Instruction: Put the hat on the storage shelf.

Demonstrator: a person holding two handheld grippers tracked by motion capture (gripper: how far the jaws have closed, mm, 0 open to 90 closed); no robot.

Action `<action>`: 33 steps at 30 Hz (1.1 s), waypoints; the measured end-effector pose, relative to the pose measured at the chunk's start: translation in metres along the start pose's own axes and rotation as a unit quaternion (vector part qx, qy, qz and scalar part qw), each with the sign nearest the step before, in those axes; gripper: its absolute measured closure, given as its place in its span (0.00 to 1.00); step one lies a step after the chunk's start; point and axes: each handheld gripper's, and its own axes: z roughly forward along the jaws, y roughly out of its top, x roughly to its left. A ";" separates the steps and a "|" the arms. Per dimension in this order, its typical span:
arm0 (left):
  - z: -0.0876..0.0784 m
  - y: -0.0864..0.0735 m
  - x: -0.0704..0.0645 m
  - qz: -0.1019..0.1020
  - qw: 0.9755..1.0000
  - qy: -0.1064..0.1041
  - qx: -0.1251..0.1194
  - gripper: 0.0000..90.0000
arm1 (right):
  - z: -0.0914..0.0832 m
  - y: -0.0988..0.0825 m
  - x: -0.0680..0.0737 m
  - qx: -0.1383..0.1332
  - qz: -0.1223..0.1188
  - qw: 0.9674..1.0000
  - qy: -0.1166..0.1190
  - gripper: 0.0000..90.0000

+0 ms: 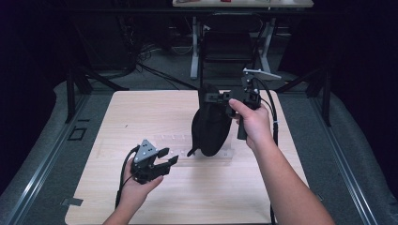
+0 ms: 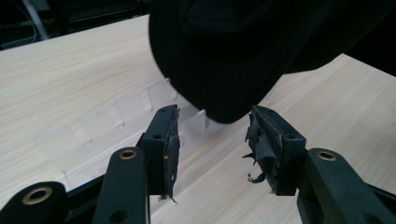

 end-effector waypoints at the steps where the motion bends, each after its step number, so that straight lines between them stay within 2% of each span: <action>1: 0.001 0.002 -0.002 0.002 1.000 -0.001 -0.001 0.59 | 0.001 0.000 0.000 -0.001 0.000 1.000 0.000 0.96; 9: 0.006 0.017 -0.016 0.017 1.000 -0.011 -0.007 0.62 | 0.003 0.000 0.001 -0.003 0.001 1.000 0.002 0.96; 17: 0.011 0.023 -0.027 0.030 0.999 -0.021 -0.005 0.65 | 0.003 -0.001 0.001 -0.003 0.001 1.000 0.003 0.96; 23: 0.021 0.028 -0.035 0.039 0.999 -0.013 0.003 0.71 | 0.004 -0.001 0.002 -0.005 0.000 1.000 0.002 0.96; 26: 0.026 0.030 -0.038 0.049 0.999 -0.006 0.014 0.81 | 0.004 -0.001 0.002 -0.004 0.000 1.000 0.005 0.96; 27: 0.028 0.030 -0.039 0.055 0.998 0.000 0.017 0.81 | 0.004 -0.001 0.002 -0.004 0.000 1.000 0.005 0.96; 28: 0.029 0.030 -0.040 0.058 0.998 0.007 0.017 0.86 | 0.004 -0.002 0.002 -0.003 -0.001 1.000 0.005 0.96; 33: 0.030 0.029 -0.040 0.067 0.997 0.007 0.021 0.88 | 0.003 -0.003 0.002 -0.003 -0.004 1.000 0.005 0.96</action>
